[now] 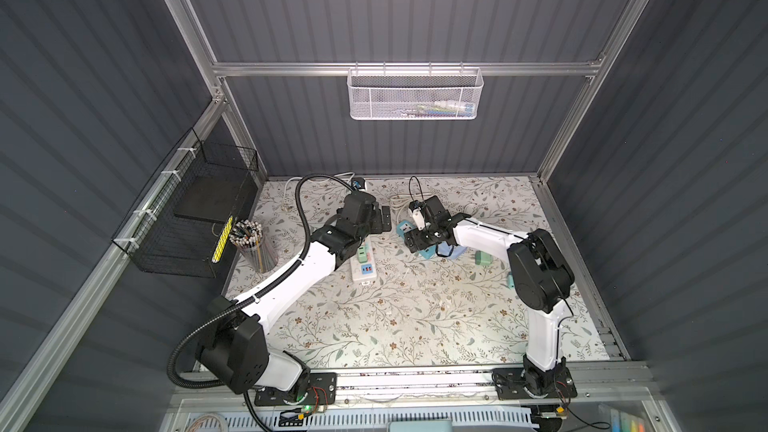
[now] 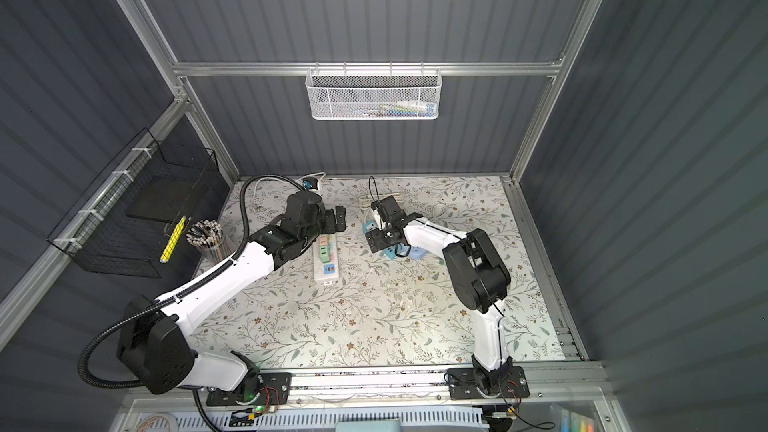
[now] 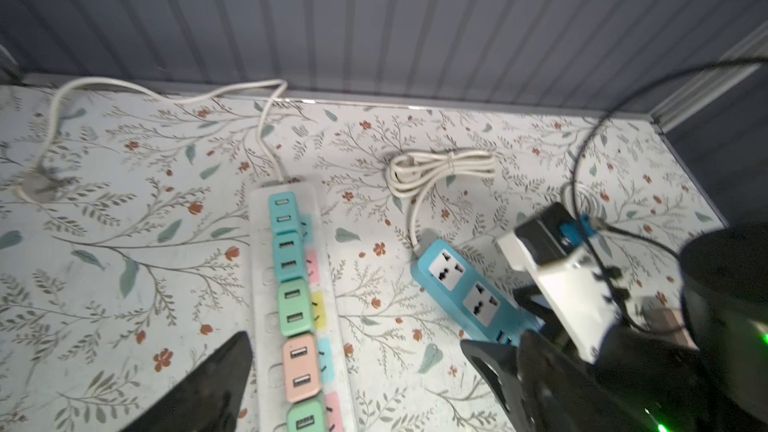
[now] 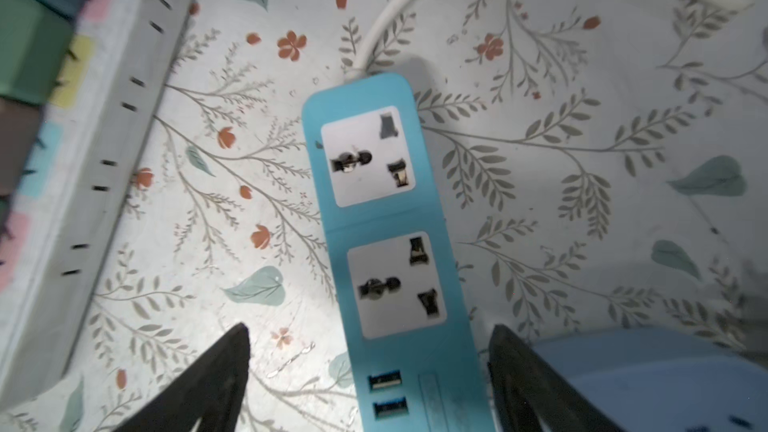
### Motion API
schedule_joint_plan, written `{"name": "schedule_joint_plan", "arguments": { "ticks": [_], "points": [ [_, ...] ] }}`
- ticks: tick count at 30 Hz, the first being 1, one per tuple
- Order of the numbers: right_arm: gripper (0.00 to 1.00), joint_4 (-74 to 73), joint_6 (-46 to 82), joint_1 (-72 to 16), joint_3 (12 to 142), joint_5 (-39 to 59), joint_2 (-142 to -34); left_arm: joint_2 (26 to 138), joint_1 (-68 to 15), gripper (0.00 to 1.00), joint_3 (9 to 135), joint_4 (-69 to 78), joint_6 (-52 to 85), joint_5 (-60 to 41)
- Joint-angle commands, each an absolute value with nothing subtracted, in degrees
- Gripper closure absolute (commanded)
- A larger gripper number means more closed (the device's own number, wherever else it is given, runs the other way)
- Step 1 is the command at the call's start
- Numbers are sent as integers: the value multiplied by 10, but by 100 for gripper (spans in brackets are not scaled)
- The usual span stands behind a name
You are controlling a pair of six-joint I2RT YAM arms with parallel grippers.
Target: Insert the plug
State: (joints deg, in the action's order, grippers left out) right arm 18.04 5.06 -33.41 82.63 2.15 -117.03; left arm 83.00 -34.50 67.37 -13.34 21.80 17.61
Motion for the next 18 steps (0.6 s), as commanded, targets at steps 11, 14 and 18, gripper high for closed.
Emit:
{"name": "schedule_joint_plan", "arguments": {
  "ticks": [11, 14, 18],
  "points": [
    [43, 176, 99, -360, 812, -44, -1180, 793, -341, 0, 648, -119, 208, 126],
    [51, 141, 137, -392, 764, -67, -1143, 790, -341, 0, 648, -119, 208, 126],
    [49, 157, 231, -451, 733, -111, -1115, 781, -341, 0, 643, -118, 212, 124]
  ]
}}
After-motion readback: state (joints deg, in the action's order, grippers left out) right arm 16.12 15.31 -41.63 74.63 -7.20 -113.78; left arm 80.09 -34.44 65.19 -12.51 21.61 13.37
